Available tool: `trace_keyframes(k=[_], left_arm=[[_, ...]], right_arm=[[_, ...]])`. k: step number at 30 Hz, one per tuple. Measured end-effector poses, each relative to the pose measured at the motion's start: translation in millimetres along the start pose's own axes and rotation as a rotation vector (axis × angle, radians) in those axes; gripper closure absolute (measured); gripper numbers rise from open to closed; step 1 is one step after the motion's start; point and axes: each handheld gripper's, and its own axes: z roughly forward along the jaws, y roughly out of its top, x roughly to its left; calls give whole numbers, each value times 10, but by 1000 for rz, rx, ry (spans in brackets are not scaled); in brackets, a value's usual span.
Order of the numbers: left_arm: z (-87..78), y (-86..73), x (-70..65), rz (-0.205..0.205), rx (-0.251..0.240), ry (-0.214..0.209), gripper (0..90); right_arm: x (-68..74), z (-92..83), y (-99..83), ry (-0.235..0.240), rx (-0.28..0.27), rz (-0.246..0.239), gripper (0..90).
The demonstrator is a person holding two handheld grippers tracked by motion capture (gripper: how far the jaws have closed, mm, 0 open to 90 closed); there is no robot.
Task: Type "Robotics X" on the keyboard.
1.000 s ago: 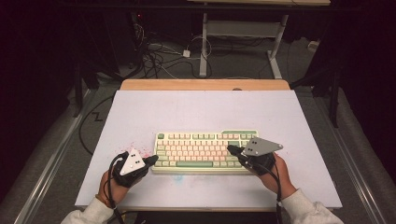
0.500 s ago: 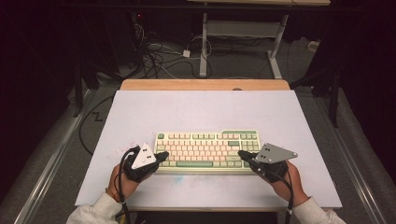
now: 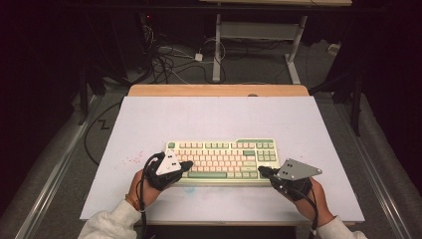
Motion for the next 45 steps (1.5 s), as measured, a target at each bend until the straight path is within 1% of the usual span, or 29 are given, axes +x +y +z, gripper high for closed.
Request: trace_keyframes(k=[5,12,18,19,22,23,25,33,41,45], left_arm=[[101,70,-16,7,11,-26,864],[257,152,-57,38,48,-61,864],[363,208,-76,50,66,-83,864],[378,215,-79,57,72,-83,864],[421,228,-83,59,83,-92,864],[434,230,-83,64,92,-89,864],[458,232,-76,59,97,-93,864],[545,242,-71,69,125,-96,864],[574,230,-62,71,137,-92,864],[576,225,-52,66,141,-91,864]], right_arm=[[12,7,-21,1,8,-6,889],[17,20,-26,7,13,-8,889],[31,43,-32,16,19,-13,889],[34,47,-32,17,20,-15,889],[39,55,-33,19,23,-18,889],[41,56,-35,20,24,-16,889],[42,63,-37,21,27,-19,889],[48,73,-40,26,29,-22,889],[41,68,-40,25,30,-22,890],[48,69,-44,27,35,-21,889]])
